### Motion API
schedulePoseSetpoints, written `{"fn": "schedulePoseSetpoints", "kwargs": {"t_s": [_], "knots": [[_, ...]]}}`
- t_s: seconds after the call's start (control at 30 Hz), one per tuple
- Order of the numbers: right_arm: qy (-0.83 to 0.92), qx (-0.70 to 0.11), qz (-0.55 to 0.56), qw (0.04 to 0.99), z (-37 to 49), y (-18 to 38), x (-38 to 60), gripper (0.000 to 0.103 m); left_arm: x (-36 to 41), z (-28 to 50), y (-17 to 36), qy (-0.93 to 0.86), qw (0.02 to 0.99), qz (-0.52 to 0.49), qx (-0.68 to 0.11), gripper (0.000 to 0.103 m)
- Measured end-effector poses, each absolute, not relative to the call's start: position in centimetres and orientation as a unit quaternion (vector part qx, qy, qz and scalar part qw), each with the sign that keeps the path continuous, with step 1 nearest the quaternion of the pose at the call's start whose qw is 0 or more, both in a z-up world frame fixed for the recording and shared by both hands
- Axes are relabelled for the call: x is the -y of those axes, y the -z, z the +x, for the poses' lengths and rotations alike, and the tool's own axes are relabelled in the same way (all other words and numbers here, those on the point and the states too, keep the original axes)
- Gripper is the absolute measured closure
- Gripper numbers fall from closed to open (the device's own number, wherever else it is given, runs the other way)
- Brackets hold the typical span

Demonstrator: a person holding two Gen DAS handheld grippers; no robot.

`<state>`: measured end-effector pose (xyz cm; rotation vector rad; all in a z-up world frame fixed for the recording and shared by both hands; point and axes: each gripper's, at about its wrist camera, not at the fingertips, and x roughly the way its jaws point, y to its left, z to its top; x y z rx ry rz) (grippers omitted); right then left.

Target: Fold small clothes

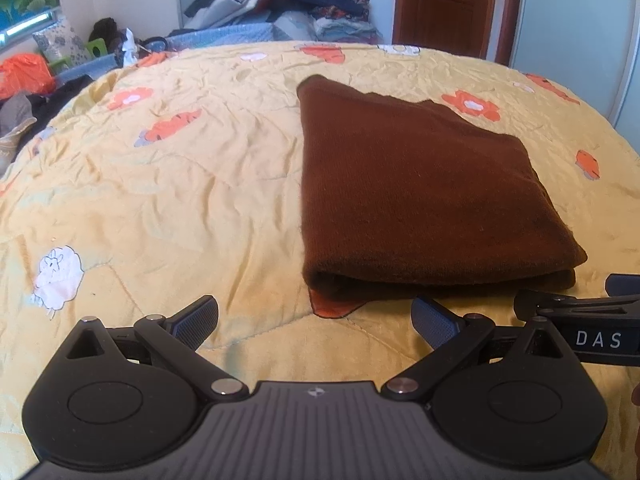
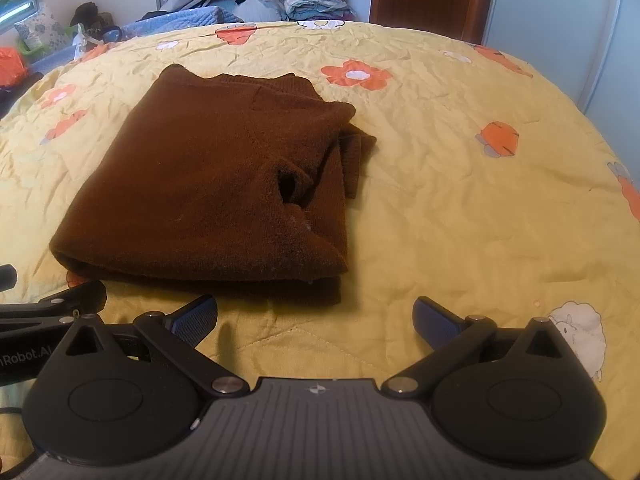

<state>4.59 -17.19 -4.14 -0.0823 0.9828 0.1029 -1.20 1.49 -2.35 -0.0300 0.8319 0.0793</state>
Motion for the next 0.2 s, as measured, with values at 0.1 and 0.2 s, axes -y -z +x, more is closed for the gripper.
{"fn": "schedulePoseSetpoints", "kwargs": {"t_s": [0.1, 0.2], "knots": [[-0.053, -0.467, -0.038, 0.882, 4.5, 4.0, 17.2, 0.000, -1.7, -1.2, 2.5, -0.044, 0.912, -0.012, -0.408, 0.000], [-0.059, -0.457, -0.008, 0.887, 4.6, 3.4, 18.5, 0.000, -3.0, -1.5, 2.4, -0.036, 0.913, -0.005, -0.407, 0.000]]}}
